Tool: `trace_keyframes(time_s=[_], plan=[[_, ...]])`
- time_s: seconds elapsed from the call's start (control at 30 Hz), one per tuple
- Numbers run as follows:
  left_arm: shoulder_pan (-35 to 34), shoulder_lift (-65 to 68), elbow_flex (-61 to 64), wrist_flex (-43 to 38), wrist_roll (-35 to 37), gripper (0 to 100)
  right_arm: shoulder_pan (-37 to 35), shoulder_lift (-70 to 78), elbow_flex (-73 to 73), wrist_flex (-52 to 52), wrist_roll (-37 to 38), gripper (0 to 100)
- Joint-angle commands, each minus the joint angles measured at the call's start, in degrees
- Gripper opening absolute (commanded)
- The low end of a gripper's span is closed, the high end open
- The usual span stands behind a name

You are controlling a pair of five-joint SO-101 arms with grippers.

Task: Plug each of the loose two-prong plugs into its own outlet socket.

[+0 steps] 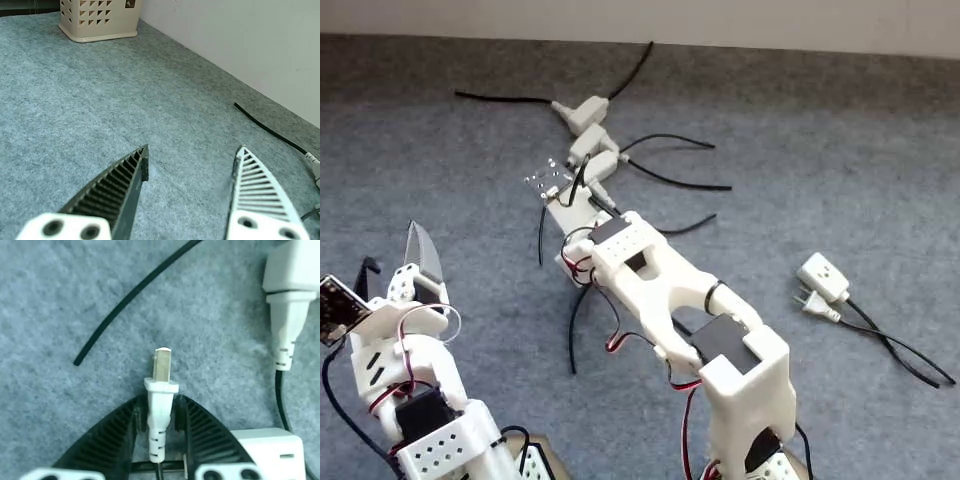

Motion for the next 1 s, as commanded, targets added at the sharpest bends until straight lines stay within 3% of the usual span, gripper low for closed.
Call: trace_keyframes(time_s=[0.0, 0.1, 0.43, 0.67, 0.97], plan=[[1.01, -0.84, 0.92, 0.18, 0.44, 27, 1.01, 1.10, -1.10, 0.13, 0.53, 5.5], [1.01, -0.84, 0.92, 0.18, 0.44, 27, 1.01, 0.84, -3.03, 2.42, 0.53, 5.5], [1.45, -0.84, 0.92, 0.18, 0.44, 27, 0.92, -9.45, -33.80, 37.93, 0.26, 5.5], [9.98, -0.92, 0.92, -0.09, 0.35, 27, 0.75, -13.41, -54.20, 60.53, 0.70, 5.5], [25.98, -1.10, 0.92, -2.73, 0.35, 27, -0.92, -21.67, -49.36, 62.11, 2.02, 5.5]])
